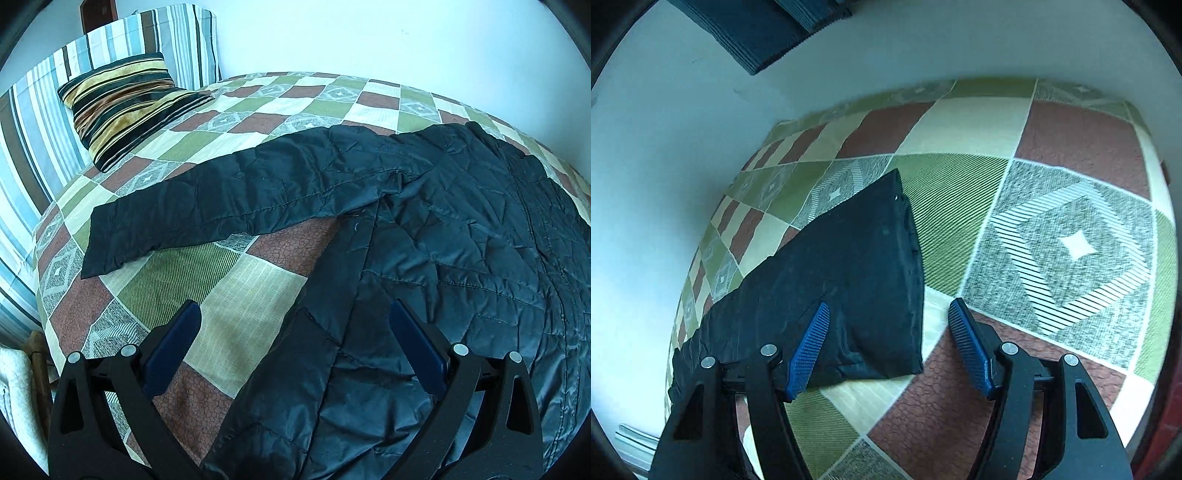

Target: Fold large clothes

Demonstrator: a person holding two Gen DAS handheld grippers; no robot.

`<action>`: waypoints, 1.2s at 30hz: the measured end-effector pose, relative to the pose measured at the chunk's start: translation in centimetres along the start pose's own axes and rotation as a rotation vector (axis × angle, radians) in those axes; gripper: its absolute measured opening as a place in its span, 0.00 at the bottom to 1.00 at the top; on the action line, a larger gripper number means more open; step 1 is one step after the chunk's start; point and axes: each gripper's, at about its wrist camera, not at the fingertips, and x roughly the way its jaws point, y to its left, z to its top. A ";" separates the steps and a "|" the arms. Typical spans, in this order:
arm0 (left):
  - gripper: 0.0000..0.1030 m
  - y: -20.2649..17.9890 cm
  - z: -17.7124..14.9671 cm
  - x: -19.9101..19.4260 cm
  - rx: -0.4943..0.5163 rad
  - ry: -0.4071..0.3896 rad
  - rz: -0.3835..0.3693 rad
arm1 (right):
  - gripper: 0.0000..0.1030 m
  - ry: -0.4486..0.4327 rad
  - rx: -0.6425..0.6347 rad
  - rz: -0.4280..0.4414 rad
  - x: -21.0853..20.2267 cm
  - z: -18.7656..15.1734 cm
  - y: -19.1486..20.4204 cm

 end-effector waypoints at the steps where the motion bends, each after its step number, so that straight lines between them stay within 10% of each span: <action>1: 0.98 0.0 0.0 0.1 -0.001 0.002 0.001 | 0.66 -0.002 -0.006 0.000 0.2 0.0 0.3; 6: 0.98 -0.1 -0.1 0.6 0.004 0.009 0.013 | 0.65 -0.017 -0.044 -0.015 1.5 0.0 1.6; 13: 0.98 0.0 -0.6 1.5 0.011 0.027 0.033 | 0.15 0.008 -0.075 0.005 2.2 0.1 3.3; 24: 0.98 0.2 -1.2 1.9 0.031 0.015 0.038 | 0.09 -0.108 -0.327 0.207 -3.3 -2.7 17.2; 36: 0.98 0.2 -1.9 2.9 0.034 0.018 0.013 | 0.07 0.016 -0.684 0.396 -1.3 -14.1 35.8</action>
